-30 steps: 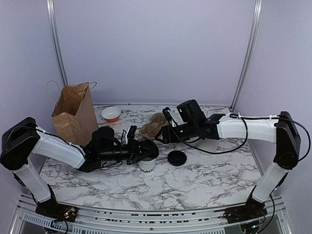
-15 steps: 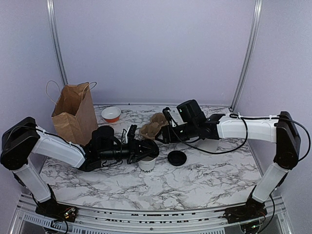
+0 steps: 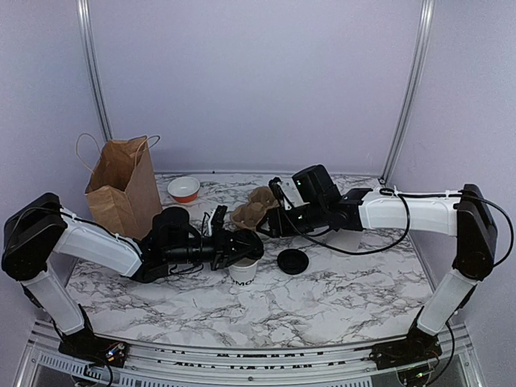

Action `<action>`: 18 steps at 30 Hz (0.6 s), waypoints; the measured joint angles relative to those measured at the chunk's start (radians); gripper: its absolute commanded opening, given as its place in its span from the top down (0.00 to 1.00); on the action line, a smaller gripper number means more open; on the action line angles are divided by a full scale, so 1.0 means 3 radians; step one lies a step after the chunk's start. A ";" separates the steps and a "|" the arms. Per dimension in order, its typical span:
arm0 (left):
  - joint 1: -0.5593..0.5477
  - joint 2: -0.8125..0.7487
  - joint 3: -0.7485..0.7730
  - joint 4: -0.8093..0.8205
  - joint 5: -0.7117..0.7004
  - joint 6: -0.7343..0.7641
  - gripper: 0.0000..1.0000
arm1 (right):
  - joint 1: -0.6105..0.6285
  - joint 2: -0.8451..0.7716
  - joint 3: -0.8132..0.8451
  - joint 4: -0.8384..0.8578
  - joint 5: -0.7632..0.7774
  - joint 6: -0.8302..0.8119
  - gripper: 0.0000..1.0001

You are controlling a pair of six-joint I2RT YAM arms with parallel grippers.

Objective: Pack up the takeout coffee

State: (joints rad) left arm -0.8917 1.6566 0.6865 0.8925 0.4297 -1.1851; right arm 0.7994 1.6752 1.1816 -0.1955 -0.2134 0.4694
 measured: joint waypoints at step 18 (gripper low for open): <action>0.0034 0.0000 -0.0036 0.0000 0.0000 -0.0014 0.84 | 0.0017 0.0015 0.0000 -0.0001 0.0000 -0.0010 0.51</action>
State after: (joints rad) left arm -0.8814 1.6566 0.6758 0.8925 0.4297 -1.1893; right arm 0.8043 1.6798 1.1816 -0.1959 -0.2134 0.4664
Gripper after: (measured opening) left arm 0.160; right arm 0.495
